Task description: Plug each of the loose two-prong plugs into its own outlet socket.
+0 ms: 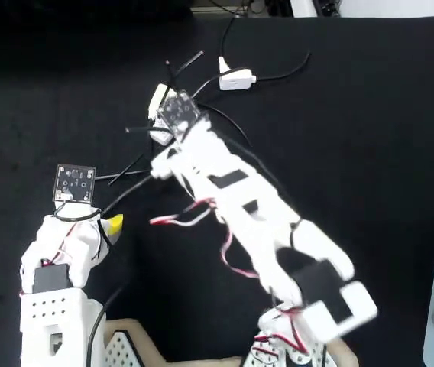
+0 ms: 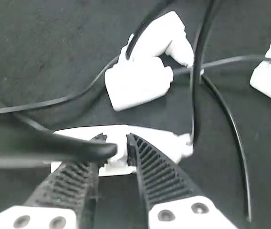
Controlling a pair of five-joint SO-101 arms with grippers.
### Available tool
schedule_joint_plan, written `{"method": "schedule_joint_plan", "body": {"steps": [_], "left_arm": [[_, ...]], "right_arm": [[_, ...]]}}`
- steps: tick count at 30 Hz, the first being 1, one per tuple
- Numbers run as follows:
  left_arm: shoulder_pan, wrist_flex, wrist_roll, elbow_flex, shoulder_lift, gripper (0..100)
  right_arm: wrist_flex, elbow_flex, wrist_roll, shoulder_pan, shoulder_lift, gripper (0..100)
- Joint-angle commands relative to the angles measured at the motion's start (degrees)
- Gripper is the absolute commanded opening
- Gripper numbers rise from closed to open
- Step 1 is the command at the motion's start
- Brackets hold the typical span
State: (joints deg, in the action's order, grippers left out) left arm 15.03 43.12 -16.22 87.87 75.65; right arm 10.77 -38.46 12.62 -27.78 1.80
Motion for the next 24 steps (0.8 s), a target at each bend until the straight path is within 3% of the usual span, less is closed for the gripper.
{"method": "schedule_joint_plan", "body": {"steps": [1, 5, 9, 11, 16, 22, 24], "left_arm": [[0.48, -1.32, 0.26, -0.57, 0.62, 31], [0.48, -1.32, 0.26, -0.48, 0.62, 31], [0.48, -1.32, 0.18, -0.48, 0.62, 31], [0.48, -1.32, 0.18, -0.48, 0.62, 31], [0.48, -1.32, 0.18, -0.48, 0.62, 31], [0.48, -1.32, 0.18, -0.48, 0.62, 31], [0.4, -1.41, 0.18, -0.48, 0.62, 31]], "right_arm": [[-1.32, 9.98, 0.18, 0.79, 7.52, 1.5], [-1.23, 13.85, 0.18, 0.44, 14.02, 3.6], [1.67, 13.67, 0.09, 0.35, 12.88, 16.5], [6.51, 14.11, -0.18, 0.35, 9.98, 18.0], [17.41, 14.02, -0.18, 0.35, -2.77, 15.4], [34.55, 13.85, -0.18, 0.53, -21.05, 0.8], [40.79, 12.97, -0.26, 0.53, -26.24, 2.1]]}}
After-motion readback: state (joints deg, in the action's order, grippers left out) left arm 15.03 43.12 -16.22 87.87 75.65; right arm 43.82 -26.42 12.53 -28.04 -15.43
